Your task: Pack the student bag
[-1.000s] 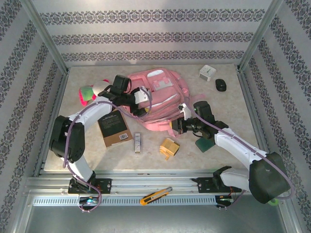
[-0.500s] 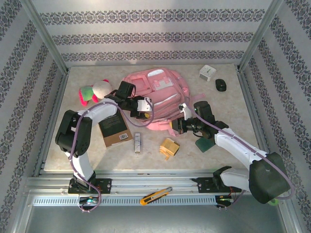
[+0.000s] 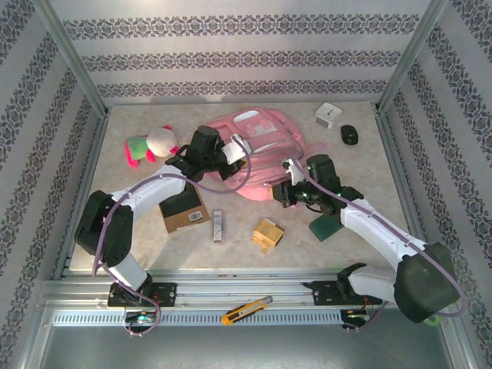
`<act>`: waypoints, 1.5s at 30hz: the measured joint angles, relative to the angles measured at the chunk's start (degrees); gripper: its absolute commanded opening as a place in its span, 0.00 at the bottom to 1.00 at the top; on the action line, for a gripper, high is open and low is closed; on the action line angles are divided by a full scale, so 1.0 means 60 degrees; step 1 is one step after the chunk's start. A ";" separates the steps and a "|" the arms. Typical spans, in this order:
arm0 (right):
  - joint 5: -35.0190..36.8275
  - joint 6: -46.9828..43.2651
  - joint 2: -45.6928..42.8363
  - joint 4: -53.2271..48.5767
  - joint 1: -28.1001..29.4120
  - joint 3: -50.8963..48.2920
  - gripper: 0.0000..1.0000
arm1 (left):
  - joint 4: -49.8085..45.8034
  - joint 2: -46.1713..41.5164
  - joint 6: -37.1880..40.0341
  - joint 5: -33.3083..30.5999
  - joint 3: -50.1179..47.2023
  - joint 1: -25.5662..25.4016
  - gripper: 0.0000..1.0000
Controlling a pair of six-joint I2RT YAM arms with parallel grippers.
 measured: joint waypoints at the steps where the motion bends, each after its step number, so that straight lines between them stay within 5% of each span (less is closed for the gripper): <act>1: 0.0076 -0.0033 0.0000 0.0004 0.0124 0.0135 0.00 | -0.0007 0.0000 -0.0503 -0.0229 0.0171 -0.0073 0.00; 20: 0.3508 0.1053 -0.0015 0.0619 0.2014 0.0444 0.00 | -0.1155 0.1162 -0.6940 -0.3508 0.2973 -0.1461 0.00; 35: 0.8801 0.1195 0.0262 0.2415 0.4564 -0.0146 0.00 | -0.1198 0.1293 -0.9420 -0.3796 0.3220 -0.1468 0.00; 45: 1.0324 0.0229 0.1974 0.4568 0.5362 -0.0361 0.00 | -0.1198 0.1468 -1.0051 -0.3570 0.3435 -0.1468 0.00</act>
